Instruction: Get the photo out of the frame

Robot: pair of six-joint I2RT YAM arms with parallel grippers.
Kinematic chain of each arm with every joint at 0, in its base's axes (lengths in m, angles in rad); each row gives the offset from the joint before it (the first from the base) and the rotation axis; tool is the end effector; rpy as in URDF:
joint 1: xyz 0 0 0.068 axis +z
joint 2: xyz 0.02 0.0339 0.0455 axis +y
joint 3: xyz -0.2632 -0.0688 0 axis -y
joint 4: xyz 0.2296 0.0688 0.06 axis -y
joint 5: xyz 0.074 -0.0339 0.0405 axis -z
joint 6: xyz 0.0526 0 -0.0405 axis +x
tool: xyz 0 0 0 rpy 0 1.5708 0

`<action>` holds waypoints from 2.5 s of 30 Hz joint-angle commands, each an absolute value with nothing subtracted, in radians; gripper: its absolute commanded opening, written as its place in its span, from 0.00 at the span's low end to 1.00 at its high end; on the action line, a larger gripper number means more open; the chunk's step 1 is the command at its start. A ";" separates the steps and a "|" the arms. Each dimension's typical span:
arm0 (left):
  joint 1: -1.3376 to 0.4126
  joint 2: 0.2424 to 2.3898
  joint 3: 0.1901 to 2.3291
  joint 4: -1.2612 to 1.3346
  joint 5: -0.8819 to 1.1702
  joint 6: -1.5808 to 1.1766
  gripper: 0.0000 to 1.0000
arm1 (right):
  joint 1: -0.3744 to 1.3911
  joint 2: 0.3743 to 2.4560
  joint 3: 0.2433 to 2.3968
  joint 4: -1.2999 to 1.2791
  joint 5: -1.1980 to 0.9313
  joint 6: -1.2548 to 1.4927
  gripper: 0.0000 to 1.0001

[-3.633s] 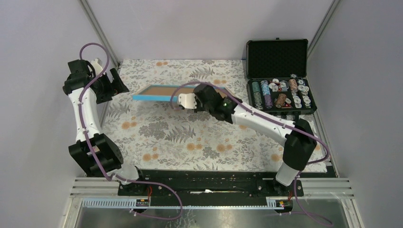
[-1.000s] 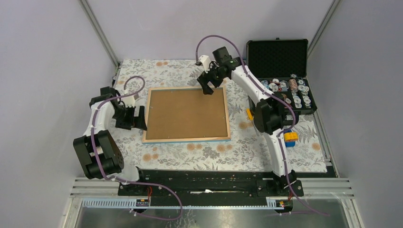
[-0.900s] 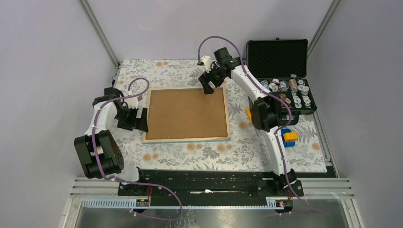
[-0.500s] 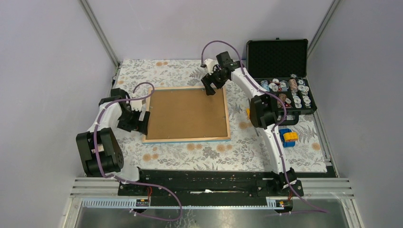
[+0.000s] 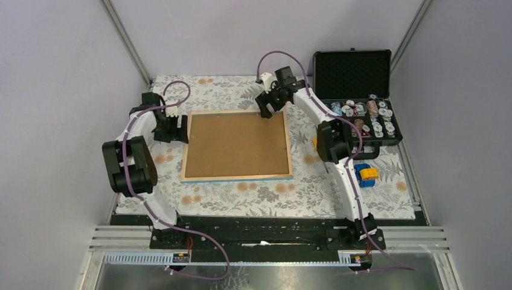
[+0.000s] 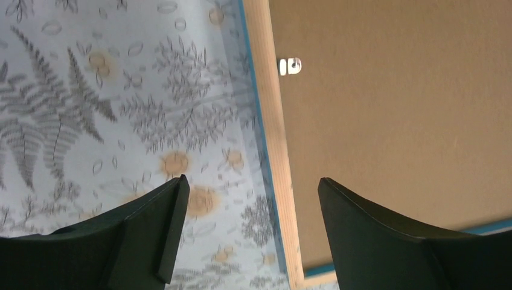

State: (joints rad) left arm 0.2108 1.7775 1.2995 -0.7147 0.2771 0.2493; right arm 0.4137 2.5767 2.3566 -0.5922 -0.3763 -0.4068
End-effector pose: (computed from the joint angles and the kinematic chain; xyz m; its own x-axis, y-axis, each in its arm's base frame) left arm 0.3467 0.0595 0.2030 -0.9060 0.0488 -0.4205 0.1249 0.9799 -0.1553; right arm 0.5087 0.2444 0.1736 -0.3709 -0.5647 -0.7372 -0.8189 0.5733 -0.0272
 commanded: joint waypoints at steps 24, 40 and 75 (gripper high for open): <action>0.123 1.591 0.973 -0.710 0.225 0.238 0.35 | 0.409 2.359 2.006 -0.620 -0.536 -0.357 0.85; 0.122 1.518 1.359 -0.777 0.229 0.255 0.93 | 0.330 1.621 1.357 -0.720 -0.321 -0.293 0.97; 0.114 1.464 1.400 -0.716 0.288 0.233 0.93 | 0.311 1.804 1.011 -0.195 0.107 -0.059 0.56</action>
State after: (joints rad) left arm 0.1169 1.4998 1.4002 -0.7494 0.2855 0.2279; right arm 0.3168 1.7359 0.9890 -0.2707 0.0906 -0.0654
